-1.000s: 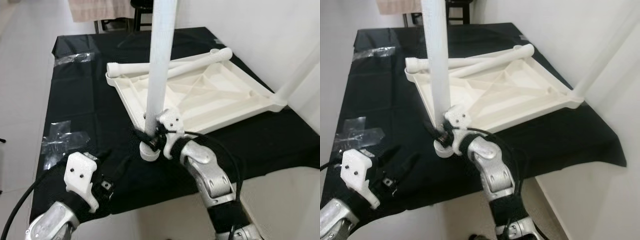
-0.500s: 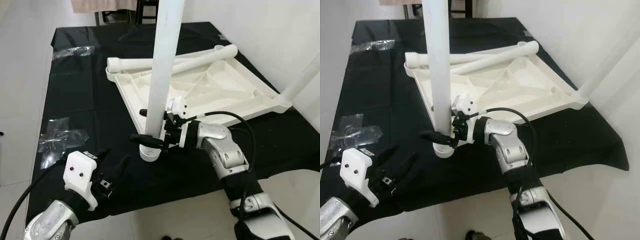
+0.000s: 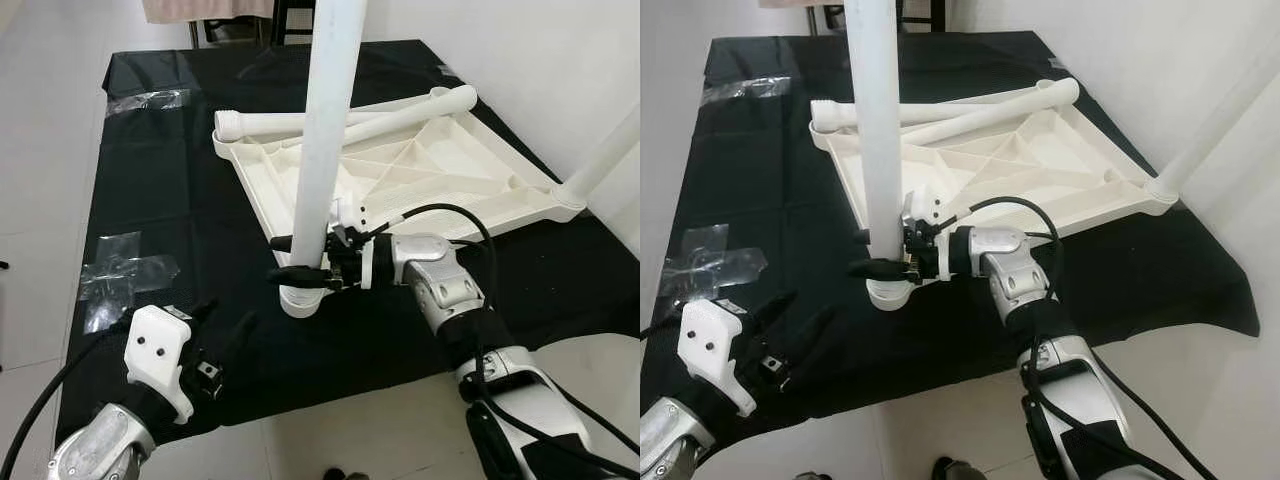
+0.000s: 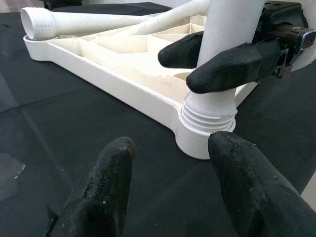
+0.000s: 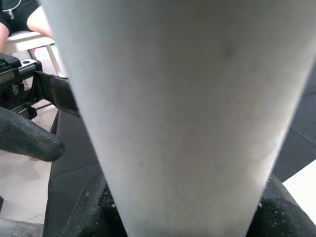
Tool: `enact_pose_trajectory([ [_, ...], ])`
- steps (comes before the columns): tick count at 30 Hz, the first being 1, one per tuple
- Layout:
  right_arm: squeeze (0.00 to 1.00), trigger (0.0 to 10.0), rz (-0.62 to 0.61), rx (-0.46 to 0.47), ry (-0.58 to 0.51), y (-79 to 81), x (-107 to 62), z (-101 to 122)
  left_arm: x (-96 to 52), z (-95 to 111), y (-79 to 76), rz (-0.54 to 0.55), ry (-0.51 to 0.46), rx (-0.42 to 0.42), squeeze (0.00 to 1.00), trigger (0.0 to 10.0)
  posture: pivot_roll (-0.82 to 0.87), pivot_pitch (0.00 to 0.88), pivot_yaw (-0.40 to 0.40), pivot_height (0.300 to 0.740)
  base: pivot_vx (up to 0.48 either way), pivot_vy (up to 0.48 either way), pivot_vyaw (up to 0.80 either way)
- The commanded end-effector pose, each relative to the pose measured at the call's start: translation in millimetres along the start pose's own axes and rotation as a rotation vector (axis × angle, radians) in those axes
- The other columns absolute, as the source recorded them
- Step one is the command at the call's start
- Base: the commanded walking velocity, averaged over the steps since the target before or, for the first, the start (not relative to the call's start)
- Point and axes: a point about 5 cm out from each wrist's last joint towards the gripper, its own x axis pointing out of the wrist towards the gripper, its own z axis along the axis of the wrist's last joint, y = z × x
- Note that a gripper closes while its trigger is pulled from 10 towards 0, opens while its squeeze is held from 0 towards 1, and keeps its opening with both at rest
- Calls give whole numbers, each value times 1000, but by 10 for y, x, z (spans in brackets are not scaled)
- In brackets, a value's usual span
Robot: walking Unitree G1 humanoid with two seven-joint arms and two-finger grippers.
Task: Building children table
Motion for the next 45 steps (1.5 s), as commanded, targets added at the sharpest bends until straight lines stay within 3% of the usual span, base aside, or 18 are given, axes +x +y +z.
enact_pose_trajectory([
  [1,0,0,-117,29,38,-19,-144,-137,-28,-14,-25,-4,14,-1,0,10000,195,230,-123,740,0,0,0],
  [5,0,0,-317,54,91,-6,-203,-289,-40,-13,-27,-4,15,-3,0,10000,186,236,-128,740,0,0,0],
  [7,0,0,-689,165,208,420,-167,-588,-62,-21,-12,-6,24,-8,0,10000,171,253,-109,740,0,0,0],
  [9,0,0,-789,177,240,587,-180,-618,-70,-24,-4,-8,28,-9,0,10000,167,253,-107,740,0,0,0],
  [10,0,0,-784,195,242,698,-131,-600,-68,-31,-6,-13,31,-12,0,10000,149,250,-97,740,0,0,0],
  [14,0,0,-753,190,235,708,-93,-578,-57,-36,-19,-19,32,-18,0,10000,150,243,-107,740,0,0,0],
  [19,0,0,-689,183,210,548,38,-505,-37,-20,-28,-15,20,-19,0,10000,168,242,-120,740,0,0,0],
  [20,0,10000,-660,181,186,507,102,-472,-43,-15,-11,-6,18,-16,0,10000,171,238,-119,740,0,0,0],
  [22,0,10000,-642,179,169,489,141,-450,-48,-13,2,1,17,-14,0,10000,171,238,-119,740,0,0,0],
  [23,1000,10000,-591,183,116,474,199,-398,-44,-13,4,1,17,-12,0,10000,171,234,-118,740,0,0,0],
  [27,1000,10000,-393,138,-67,421,279,-146,-21,-16,-11,-8,15,-13,0,10000,173,230,-116,740,0,0,0],
  [28,161,10000,-328,100,-95,409,234,-28,-10,-17,-21,-11,13,-15,0,10000,175,226,-118,740,0,0,0],
  [30,161,10000,-307,89,-97,394,212,4,-7,-17,-25,-12,12,-15,0,10000,175,226,-118,740,0,0,0],
  [31,0,10000,-279,73,-92,359,195,18,-4,-16,-27,-12,10,-16,0,10000,177,225,-122,740,0,0,0],
  [41,0,10000,-187,36,-78,154,177,20,2,-11,-27,-3,4,-15,0,10000,183,221,-128,740,0,0,0],
  [42,0,4157,-167,11,-64,134,185,15,4,-10,-28,-3,4,-14,0,10000,190,220,-128,740,0,0,0],
  [43,0,0,-146,24,-83,111,193,30,5,-8,-28,-2,3,-12,0,10000,188,219,-126,740,0,0,0],
  [45,0,0,-124,34,-97,92,193,32,7,-7,-29,-2,2,-12,0,10000,185,219,-129,740,0,0,0],
])
